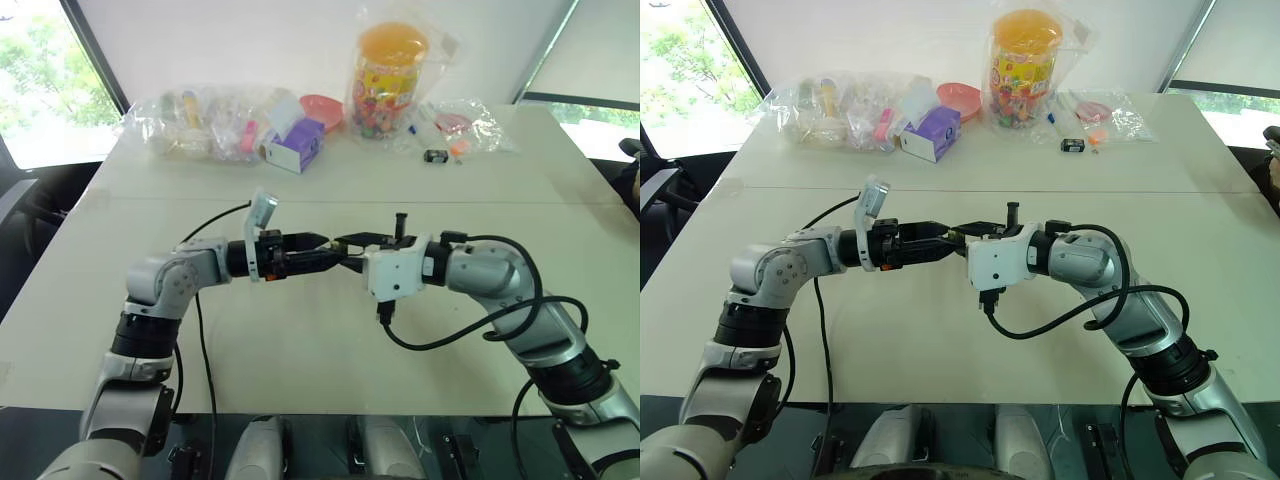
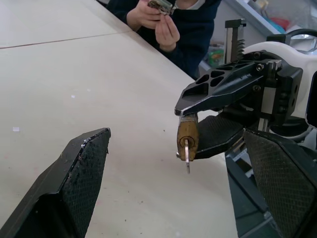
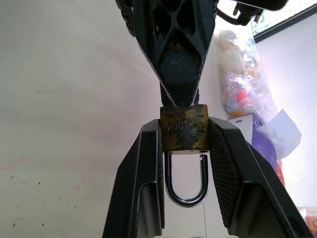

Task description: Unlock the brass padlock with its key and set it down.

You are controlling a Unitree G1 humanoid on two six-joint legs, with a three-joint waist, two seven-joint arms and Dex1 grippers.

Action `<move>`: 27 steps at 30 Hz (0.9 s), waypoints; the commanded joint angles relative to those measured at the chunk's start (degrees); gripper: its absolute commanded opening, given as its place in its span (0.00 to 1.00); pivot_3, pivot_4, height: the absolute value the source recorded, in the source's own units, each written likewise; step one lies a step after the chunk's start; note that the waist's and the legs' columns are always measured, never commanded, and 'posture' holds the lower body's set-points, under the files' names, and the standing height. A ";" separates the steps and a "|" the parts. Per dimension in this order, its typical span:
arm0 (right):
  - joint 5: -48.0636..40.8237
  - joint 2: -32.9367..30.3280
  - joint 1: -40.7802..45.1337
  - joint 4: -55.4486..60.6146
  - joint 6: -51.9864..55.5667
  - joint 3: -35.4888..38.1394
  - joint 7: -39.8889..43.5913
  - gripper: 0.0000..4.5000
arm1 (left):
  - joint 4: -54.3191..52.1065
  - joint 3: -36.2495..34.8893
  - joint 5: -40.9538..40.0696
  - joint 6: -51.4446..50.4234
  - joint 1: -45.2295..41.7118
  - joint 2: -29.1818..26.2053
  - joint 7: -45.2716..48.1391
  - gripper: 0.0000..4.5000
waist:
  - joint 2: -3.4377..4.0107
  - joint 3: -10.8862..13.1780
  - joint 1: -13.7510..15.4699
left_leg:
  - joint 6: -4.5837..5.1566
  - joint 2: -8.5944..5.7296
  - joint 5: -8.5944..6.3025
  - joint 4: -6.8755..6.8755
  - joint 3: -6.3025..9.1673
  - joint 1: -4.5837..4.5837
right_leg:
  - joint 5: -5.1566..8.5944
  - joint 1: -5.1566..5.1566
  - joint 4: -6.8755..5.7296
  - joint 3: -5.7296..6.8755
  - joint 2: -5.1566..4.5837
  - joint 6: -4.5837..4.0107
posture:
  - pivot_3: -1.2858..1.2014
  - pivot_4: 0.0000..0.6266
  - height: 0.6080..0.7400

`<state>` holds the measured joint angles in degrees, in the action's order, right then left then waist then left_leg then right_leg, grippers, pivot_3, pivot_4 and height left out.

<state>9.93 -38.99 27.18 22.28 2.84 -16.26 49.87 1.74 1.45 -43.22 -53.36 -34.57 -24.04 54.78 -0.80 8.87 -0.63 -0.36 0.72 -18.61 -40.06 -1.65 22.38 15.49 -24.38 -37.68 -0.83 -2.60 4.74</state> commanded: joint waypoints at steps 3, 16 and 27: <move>-0.42 -0.07 0.91 1.48 -0.50 1.56 -0.10 0.15 | -0.75 0.01 0.64 1.42 -0.81 0.44 0.31 0.80 | 0.00 0.00 0.02 | 0.00 0.00 0.00 0.00 0.00 0.00 | 0.00 0.00 0.00 0.00 0.00 0.00 | 0.52 0.24 0.96; -0.10 0.58 1.63 2.25 0.17 0.86 0.50 0.15 | -0.09 1.77 1.88 1.55 -0.91 2.32 0.42 0.01 | 0.00 0.00 -0.02 | 0.00 0.01 0.00 0.00 0.00 0.00 | 0.00 0.00 0.00 0.00 0.01 0.00 | 0.52 0.24 0.96; -4.46 -0.90 -0.14 4.15 7.53 3.79 3.22 0.91 | 0.17 1.52 2.88 2.32 -1.61 1.02 2.31 0.00 | 0.00 0.00 0.01 | 0.00 0.00 0.00 0.00 0.00 0.00 | 0.00 0.00 0.00 0.00 0.00 0.00 | 0.52 0.24 0.96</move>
<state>7.16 -39.21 27.12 23.92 9.23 -15.02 52.87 3.01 3.58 -40.29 -52.12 -34.62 -22.50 56.22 -0.80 8.87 -0.62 -0.36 0.72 -18.61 -40.06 -1.65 22.38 15.49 -24.38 -37.68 -0.83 -2.59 4.74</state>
